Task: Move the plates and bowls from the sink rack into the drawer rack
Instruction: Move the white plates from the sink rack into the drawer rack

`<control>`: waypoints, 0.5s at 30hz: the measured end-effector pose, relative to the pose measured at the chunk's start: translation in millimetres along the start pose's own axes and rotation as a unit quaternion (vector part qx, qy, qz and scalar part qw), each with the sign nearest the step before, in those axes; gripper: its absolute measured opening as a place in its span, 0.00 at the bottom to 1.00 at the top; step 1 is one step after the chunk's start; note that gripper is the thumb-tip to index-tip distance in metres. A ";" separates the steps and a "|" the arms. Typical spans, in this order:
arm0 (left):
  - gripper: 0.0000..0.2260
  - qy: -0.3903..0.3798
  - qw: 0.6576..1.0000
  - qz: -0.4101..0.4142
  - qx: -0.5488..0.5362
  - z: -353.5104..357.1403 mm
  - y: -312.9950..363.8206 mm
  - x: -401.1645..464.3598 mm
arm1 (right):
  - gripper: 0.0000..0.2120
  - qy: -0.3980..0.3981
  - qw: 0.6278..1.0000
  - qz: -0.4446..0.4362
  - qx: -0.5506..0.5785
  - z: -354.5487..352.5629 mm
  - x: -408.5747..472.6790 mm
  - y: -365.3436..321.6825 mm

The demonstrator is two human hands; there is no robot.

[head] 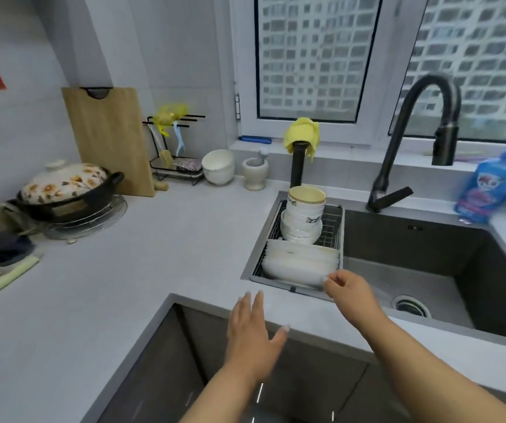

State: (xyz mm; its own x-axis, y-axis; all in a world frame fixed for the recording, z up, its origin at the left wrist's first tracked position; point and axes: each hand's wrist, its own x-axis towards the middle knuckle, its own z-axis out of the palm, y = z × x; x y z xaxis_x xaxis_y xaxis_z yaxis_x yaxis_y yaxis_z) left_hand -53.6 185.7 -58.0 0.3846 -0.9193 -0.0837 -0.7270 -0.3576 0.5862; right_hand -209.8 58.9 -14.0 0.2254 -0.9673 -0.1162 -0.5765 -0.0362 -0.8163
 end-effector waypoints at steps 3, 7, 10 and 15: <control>0.36 -0.016 0.998 0.035 0.040 -0.5 7.7 36.8 | 0.07 0.024 0.998 -0.011 -0.048 0.1 38.1 -12.0; 0.37 -0.054 0.993 0.066 0.081 2.9 13.9 80.4 | 0.15 0.050 0.991 -0.040 -0.119 10.5 89.2 -23.2; 0.37 -0.071 0.991 0.084 0.080 6.4 22.6 111.3 | 0.17 0.022 0.976 -0.027 -0.214 17.7 120.7 -23.0; 0.37 -0.121 0.983 0.095 0.101 13.9 33.8 143.0 | 0.12 -0.079 0.974 0.005 -0.213 20.9 146.3 -16.3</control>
State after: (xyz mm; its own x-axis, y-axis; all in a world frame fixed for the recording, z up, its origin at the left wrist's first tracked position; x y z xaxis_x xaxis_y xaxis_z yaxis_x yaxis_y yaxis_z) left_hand -31.1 39.9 -61.4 0.1028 -0.9759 -0.1928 -0.8803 -0.1794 0.4392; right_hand -151.0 -76.8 -29.5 0.3177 -0.9184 -0.2358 -0.8452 -0.1616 -0.5094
